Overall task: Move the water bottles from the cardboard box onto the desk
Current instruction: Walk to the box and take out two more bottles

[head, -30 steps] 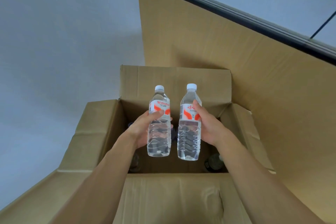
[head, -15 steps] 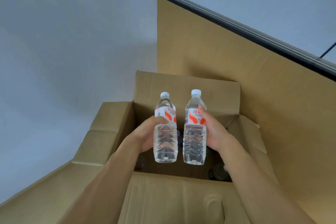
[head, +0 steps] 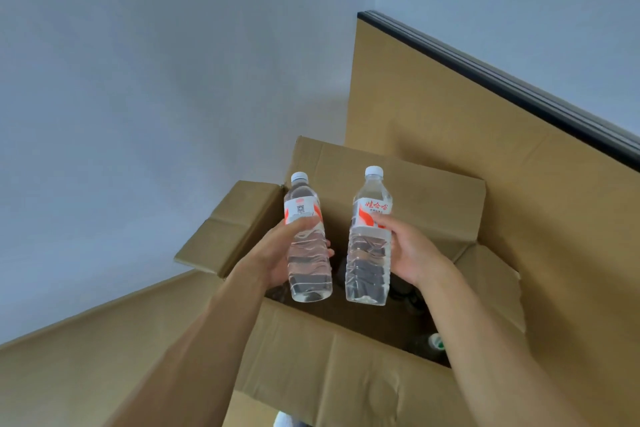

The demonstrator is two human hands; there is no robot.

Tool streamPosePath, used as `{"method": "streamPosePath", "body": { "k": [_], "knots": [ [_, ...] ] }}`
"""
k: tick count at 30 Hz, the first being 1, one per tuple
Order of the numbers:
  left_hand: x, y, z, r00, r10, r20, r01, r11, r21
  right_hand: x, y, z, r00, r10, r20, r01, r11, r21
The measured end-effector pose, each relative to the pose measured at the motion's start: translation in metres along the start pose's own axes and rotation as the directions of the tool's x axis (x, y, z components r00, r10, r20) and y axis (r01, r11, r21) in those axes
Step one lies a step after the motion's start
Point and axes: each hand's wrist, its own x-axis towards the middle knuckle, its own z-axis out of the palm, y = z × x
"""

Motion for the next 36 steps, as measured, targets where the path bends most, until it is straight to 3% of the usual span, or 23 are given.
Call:
{"method": "streamPosePath", "body": {
  "k": [6,11,20,23,27,36],
  "knots": [
    [-0.030,-0.006,-0.001,0.998,0.061,0.010,-0.060,0.990,-0.125,-0.003,0.002,0.011,0.997,0.023,0.076,-0.020,0.999,-0.036],
    [-0.059,-0.024,-0.010,0.983,0.104,-0.153,-0.115,0.991,-0.066,0.001,0.009,0.040,0.986,0.054,0.159,-0.029,0.987,-0.158],
    [-0.129,-0.032,-0.062,0.815,0.431,-0.386,-0.467,0.884,0.000,0.010,0.043,0.128,0.935,0.189,0.301,-0.104,0.955,-0.277],
    [-0.160,-0.037,-0.091,0.758,0.448,-0.473,-0.530,0.847,-0.047,0.000,0.060,0.165,0.888,0.249,0.386,-0.111,0.932,-0.345],
    [-0.209,-0.046,-0.131,0.702,0.486,-0.520,-0.590,0.806,-0.044,-0.009,0.088,0.217,0.811,0.269,0.520,-0.016,0.898,-0.439],
    [-0.347,-0.081,-0.221,0.591,0.550,-0.591,-0.684,0.730,-0.005,-0.051,0.195,0.364,0.634,0.386,0.670,0.071,0.833,-0.548]
  ]
}}
